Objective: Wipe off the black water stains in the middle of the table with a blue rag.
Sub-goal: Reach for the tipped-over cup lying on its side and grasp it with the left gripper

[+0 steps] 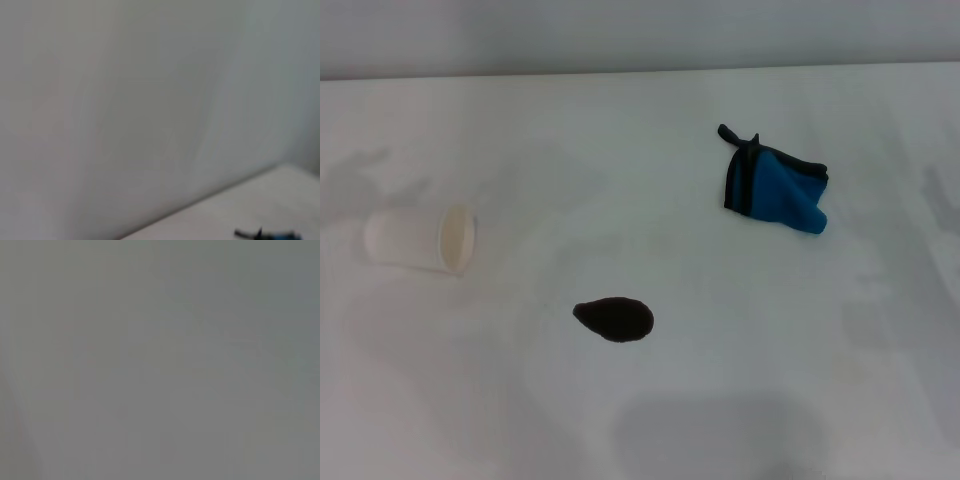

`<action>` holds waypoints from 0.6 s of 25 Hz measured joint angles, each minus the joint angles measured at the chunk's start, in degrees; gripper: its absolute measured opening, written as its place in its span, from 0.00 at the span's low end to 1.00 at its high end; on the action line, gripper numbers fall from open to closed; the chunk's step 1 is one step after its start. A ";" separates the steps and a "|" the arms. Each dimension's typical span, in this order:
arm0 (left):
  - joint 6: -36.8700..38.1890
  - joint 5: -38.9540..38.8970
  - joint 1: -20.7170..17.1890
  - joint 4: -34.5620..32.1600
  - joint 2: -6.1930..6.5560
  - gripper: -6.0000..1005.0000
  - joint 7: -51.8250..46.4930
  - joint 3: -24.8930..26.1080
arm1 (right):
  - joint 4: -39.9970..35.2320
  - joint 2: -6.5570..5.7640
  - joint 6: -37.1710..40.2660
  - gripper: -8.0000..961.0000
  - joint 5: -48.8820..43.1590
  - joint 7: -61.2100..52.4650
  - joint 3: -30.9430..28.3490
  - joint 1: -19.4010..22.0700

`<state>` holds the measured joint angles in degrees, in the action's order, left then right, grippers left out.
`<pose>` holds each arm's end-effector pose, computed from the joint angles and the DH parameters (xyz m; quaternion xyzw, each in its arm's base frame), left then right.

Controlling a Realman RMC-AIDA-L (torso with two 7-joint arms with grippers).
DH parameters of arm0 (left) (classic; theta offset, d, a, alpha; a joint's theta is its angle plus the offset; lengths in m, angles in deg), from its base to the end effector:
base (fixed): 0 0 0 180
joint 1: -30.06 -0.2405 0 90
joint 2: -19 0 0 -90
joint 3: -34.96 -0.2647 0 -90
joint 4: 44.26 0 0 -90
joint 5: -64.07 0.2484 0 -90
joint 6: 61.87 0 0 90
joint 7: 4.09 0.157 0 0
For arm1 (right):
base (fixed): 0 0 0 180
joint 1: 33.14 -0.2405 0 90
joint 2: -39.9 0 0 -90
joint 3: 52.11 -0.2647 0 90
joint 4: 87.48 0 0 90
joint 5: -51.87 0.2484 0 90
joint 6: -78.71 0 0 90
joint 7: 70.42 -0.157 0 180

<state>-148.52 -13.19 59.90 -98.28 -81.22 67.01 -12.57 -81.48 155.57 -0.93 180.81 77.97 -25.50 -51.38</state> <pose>-0.2608 0.4286 0.1758 -0.9099 -0.2677 -0.2011 0.2450 0.4304 0.2868 0.0083 -0.5813 0.3593 0.3907 0.6167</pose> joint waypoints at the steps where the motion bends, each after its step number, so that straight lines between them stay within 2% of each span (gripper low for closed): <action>1: -0.94 1.27 0.46 -0.98 0.64 0.85 0.68 0.02 | -0.01 -0.01 0.06 0.88 0.00 0.02 -0.02 -0.08; 3: -3.01 4.46 1.78 -3.37 1.77 0.85 2.15 0.04 | -0.03 -0.05 0.27 0.88 0.00 0.03 -0.09 -0.22; 5: -5.35 8.35 3.44 -5.40 2.29 0.85 3.00 0.04 | -0.08 -0.07 0.37 0.88 0.00 0.03 -0.21 -0.32; 10: -10.49 19.64 8.71 -7.44 2.52 0.85 3.68 -0.28 | -0.11 -0.18 0.48 0.88 0.15 0.05 -0.49 -0.46; 11: -12.44 25.35 11.41 -7.60 1.70 0.85 5.47 -0.41 | -0.11 -0.18 0.49 0.88 0.27 0.06 -0.51 -0.48; 12: -12.88 27.84 12.55 -7.68 0.99 0.85 6.96 -0.41 | -0.11 -0.18 0.49 0.88 0.36 0.06 -0.54 -0.48; 15: -13.32 32.60 14.25 -8.20 -0.38 0.85 10.21 -0.64 | -0.15 -0.17 0.49 0.88 0.47 0.06 -0.63 -0.51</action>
<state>-161.84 19.41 74.15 -106.48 -81.60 77.22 -13.22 -81.63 155.40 -0.44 181.28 78.03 -26.13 -51.89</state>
